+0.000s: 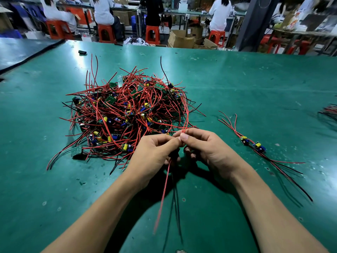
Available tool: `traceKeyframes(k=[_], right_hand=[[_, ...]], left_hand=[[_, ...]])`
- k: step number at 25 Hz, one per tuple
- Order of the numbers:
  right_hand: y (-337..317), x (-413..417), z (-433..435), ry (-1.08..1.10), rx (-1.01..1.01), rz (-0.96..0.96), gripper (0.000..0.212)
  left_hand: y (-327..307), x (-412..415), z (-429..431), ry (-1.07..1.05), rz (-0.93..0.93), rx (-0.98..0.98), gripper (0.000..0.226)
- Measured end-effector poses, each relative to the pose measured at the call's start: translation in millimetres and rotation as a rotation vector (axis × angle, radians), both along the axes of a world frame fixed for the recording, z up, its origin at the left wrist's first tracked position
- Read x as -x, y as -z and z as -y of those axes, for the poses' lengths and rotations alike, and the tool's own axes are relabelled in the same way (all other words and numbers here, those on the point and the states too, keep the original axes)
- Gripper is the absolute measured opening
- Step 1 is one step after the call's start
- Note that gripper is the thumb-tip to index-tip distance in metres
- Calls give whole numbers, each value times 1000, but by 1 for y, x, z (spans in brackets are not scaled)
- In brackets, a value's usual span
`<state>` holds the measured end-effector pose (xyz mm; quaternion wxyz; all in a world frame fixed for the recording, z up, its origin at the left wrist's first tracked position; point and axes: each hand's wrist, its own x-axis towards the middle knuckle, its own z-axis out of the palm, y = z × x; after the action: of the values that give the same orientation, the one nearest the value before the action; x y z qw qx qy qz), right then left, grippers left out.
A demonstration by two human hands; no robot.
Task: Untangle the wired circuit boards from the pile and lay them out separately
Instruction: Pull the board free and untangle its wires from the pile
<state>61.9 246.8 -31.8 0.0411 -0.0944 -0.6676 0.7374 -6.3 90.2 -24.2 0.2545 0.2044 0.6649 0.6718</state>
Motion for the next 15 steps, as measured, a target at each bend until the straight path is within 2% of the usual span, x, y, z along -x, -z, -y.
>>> traceKeyframes(k=[3,7,9,15], right_hand=[[0,-1,3,35,8,-5,31],[-3,-1,7,93,69,-13,21],[-2,0,10,135,60,-22,16],[1,2,11,121,167,-15,22]], left_hand=[[6,0,-1,10,-75,72,21],[8,2,-2,25,-87,59,12],[7,2,-2,26,-45,31,12],[1,0,-3,57,154,-76,16]])
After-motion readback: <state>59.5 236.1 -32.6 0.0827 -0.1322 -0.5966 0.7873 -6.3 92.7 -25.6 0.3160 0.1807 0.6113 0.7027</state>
